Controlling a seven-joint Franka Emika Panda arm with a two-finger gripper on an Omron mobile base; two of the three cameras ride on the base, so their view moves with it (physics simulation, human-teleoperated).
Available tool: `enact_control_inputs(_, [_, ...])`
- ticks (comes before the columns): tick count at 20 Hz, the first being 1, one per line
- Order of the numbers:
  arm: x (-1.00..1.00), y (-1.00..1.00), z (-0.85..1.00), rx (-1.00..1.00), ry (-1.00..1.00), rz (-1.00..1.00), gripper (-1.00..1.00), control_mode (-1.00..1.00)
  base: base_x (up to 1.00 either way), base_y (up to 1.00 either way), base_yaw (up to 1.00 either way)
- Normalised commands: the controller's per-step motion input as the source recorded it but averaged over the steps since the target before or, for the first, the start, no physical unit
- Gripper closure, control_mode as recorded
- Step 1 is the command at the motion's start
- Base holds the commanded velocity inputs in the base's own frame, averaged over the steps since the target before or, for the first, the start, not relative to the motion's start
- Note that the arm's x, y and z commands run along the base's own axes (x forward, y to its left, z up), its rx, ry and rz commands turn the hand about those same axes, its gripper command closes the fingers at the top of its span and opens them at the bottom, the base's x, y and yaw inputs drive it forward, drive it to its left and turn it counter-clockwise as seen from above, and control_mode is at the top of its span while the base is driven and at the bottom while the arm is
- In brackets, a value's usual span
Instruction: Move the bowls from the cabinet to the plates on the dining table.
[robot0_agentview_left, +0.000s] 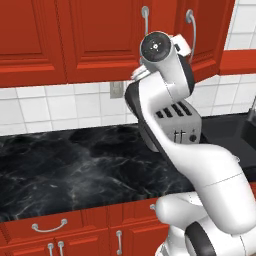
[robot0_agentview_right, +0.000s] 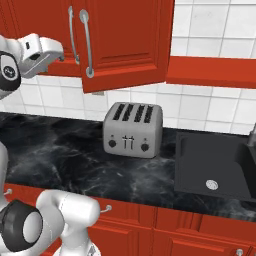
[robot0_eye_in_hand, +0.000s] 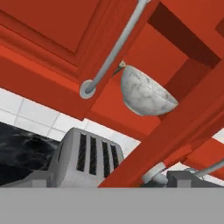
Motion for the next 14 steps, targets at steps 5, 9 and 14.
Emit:
enact_control_inputs(5, [0.4,0.0,-0.26,-0.18,0.0,-0.01,-1.0,-1.0,0.0,0.0,0.0])
enact_control_inputs(9, [0.49,0.0,-0.27,-0.17,0.01,0.0,-1.0,-1.0,0.0,0.0,0.0])
enact_control_inputs(14, [0.51,0.0,-0.3,-0.19,0.02,0.0,-1.0,-1.0,0.0,0.0,0.0])
